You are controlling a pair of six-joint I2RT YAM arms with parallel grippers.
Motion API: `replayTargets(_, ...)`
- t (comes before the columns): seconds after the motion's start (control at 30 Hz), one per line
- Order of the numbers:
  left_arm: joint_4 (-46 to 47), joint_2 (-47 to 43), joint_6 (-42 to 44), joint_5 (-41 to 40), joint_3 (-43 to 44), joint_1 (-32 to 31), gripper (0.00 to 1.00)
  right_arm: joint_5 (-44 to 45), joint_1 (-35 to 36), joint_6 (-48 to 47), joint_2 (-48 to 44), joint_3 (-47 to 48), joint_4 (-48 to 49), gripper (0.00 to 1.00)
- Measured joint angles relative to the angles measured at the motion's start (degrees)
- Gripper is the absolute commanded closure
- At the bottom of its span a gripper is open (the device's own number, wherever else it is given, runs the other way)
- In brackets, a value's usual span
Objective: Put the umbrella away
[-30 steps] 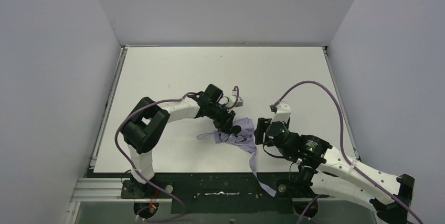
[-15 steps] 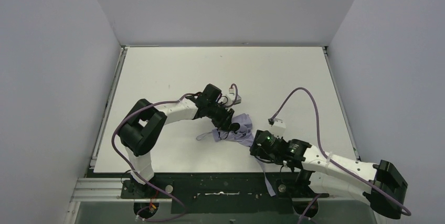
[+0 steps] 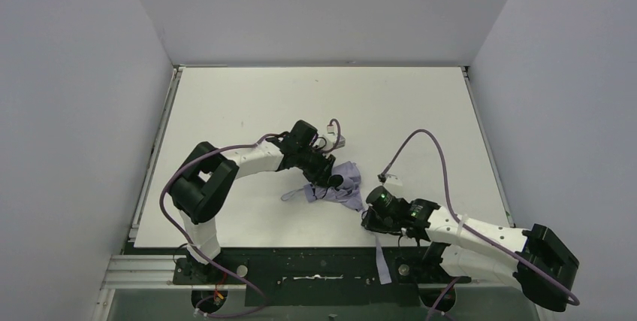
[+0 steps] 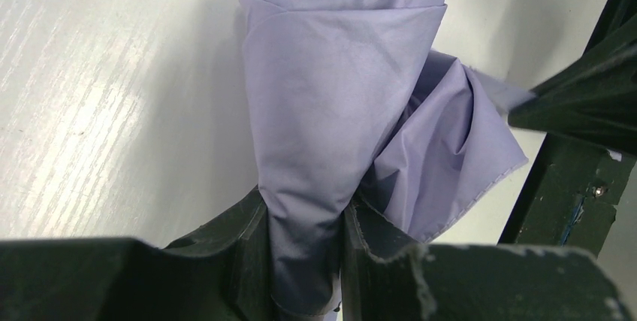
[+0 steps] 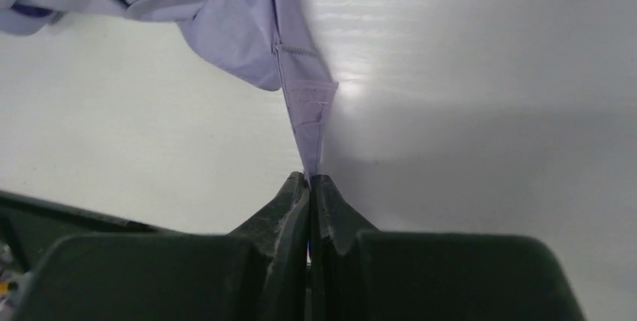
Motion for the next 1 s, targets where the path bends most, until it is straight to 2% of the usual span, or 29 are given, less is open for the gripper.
replayTargets(0.27, -1.1, -0.2, -1.8, -0.2, 0.0, 0.0, 1.00, -18.4, -0.6, 1.0, -0.5, -5.9, 16.9, 1.00)
replayTargets(0.43, -3.6, -0.6, -2.8, -0.2, -0.1, 0.3, 1.00, -24.4, -0.6, 3.0, -4.4, -6.0, 22.4, 1.00)
replayTargets(0.73, -6.3, -1.1, -6.2, 1.9, -0.8, 2.4, 1.00, -26.3, -0.6, 4.9, -11.3, -6.4, 19.2, 1.00)
replayTargets(0.87, -6.2, -1.9, -8.3, 2.7, -1.9, 3.9, 1.00, -24.6, -0.1, 4.8, -13.4, -8.6, 14.2, 1.00)
replayTargets(1.0, -6.1, -2.2, -9.4, 2.8, -2.2, 4.4, 1.00, -23.7, 0.0, 6.1, -14.9, -12.2, 14.0, 1.00)
